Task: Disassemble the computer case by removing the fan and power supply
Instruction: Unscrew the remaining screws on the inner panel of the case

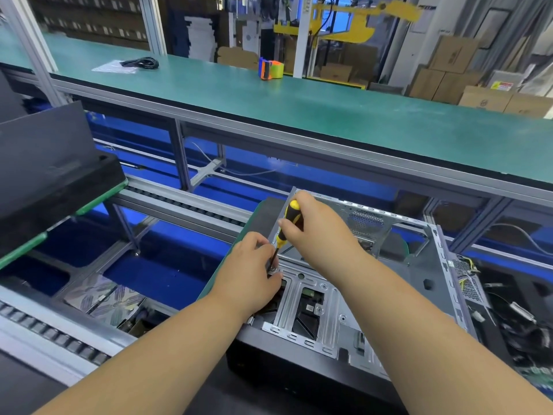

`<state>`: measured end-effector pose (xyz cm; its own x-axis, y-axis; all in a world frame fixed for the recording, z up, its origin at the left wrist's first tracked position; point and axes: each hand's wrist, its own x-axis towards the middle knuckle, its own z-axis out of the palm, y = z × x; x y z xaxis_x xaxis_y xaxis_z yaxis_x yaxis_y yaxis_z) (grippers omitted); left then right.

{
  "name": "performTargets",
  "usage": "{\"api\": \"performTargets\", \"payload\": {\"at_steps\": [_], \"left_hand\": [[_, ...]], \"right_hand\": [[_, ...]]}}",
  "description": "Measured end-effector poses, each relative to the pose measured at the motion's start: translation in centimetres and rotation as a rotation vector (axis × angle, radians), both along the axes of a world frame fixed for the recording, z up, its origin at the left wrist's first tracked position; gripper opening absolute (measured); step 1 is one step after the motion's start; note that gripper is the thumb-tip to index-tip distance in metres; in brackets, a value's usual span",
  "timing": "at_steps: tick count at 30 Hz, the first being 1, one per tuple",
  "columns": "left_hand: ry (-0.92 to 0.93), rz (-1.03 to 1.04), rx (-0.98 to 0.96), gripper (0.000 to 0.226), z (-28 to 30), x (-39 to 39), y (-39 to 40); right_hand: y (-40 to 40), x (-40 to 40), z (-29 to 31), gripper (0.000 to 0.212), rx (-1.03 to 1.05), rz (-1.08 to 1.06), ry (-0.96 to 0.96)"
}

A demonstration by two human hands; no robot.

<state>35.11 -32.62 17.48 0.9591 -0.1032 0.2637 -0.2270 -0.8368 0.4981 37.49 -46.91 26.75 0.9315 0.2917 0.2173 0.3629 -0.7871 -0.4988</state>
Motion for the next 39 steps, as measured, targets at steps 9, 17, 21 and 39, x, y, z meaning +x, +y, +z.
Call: {"api": "performTargets", "payload": {"at_steps": [9, 17, 21, 39], "left_hand": [[0.014, -0.008, -0.016, 0.016, -0.2, 0.2, 0.0], [-0.002, -0.017, -0.021, 0.013, -0.6, 0.2, 0.2], [-0.015, -0.02, -0.012, 0.017, -0.8, 0.3, 0.3], [0.014, -0.009, -0.006, 0.013, -0.6, 0.1, 0.3]], "right_hand": [[-0.1, -0.4, 0.7, 0.02, -0.035, -0.003, -0.032], [-0.1, 0.3, 1.3, 0.023, -0.115, -0.017, 0.024], [-0.5, 0.3, 1.6, 0.019, -0.129, -0.013, 0.051], [1.1, 1.4, 2.8, 0.036, -0.414, 0.023, -0.074]]}}
